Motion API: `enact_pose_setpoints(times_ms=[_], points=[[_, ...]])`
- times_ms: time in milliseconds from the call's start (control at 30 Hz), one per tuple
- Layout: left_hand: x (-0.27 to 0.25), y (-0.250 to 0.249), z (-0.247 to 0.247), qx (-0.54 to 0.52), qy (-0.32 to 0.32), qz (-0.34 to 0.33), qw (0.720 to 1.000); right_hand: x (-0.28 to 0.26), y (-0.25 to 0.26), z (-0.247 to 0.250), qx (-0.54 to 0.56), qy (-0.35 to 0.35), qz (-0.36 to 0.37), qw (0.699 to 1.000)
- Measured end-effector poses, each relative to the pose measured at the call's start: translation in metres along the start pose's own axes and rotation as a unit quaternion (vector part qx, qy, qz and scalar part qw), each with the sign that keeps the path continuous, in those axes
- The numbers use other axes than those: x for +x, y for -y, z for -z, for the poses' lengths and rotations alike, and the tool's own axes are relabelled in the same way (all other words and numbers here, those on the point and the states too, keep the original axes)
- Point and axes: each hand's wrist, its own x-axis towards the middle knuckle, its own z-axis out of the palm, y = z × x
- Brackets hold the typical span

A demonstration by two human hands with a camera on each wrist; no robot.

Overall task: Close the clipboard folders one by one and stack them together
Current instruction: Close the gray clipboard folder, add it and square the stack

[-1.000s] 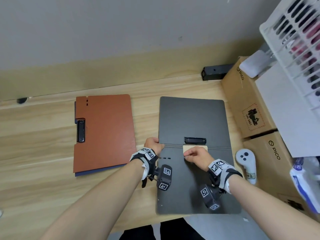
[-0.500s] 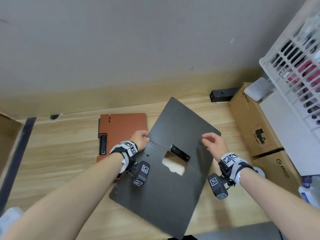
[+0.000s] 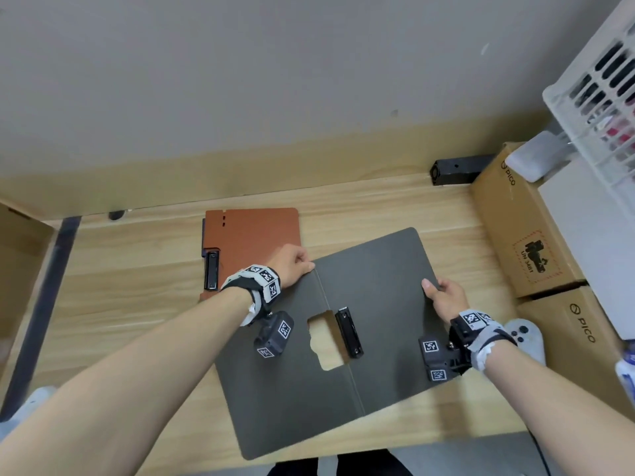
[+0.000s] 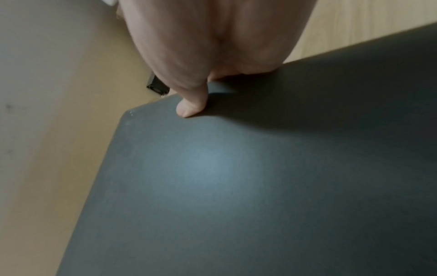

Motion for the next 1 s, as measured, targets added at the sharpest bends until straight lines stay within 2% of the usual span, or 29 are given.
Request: enact_pose_setpoints(times_ms=[67, 167, 233, 300, 400, 467, 533, 567, 633, 800, 900, 1000], points=[[-0.002, 0.001, 0.006, 0.078, -0.007, 0.011, 0.997, 0.005, -0.001, 0.005, -0.007, -0.037, -0.009, 0.999], [-0.006, 0.01, 0.021, 0.208, -0.015, 0.041, 0.977, 0.01, 0.005, 0.018, -0.026, -0.086, -0.026, 0.996], [-0.008, 0.02, 0.032, 0.249, -0.019, 0.068, 0.966, 0.014, 0.007, 0.024, -0.046, -0.106, -0.032, 0.993], [-0.012, 0.029, 0.044, 0.245, -0.027, 0.1, 0.964, 0.014, 0.011, 0.027, -0.07, -0.12, -0.041, 0.989], [-0.015, 0.044, 0.054, 0.145, -0.047, 0.152, 0.977, 0.013, 0.01, 0.027, -0.098, -0.13, -0.067, 0.984], [-0.016, 0.051, 0.054, -0.015, -0.074, 0.191, 0.979, 0.011, 0.011, 0.024, -0.102, -0.128, -0.08, 0.983], [-0.02, 0.052, 0.049, -0.202, -0.082, 0.23, 0.948, 0.01, 0.011, 0.02, -0.104, -0.128, -0.094, 0.982], [-0.022, 0.049, 0.045, -0.261, -0.071, 0.238, 0.933, 0.009, 0.011, 0.018, -0.107, -0.126, -0.099, 0.981], [-0.027, 0.036, 0.038, -0.293, -0.032, 0.217, 0.931, 0.005, 0.015, 0.017, -0.113, -0.122, -0.111, 0.98], [-0.023, -0.011, 0.047, -0.243, -0.042, 0.101, 0.964, -0.003, 0.023, 0.024, -0.104, -0.081, -0.096, 0.987], [-0.017, -0.037, 0.061, -0.175, -0.051, 0.041, 0.982, -0.009, 0.03, 0.03, -0.085, -0.022, -0.093, 0.992], [-0.014, -0.062, 0.062, -0.152, -0.036, 0.026, 0.987, -0.022, 0.039, 0.034, -0.067, 0.052, -0.1, 0.991]])
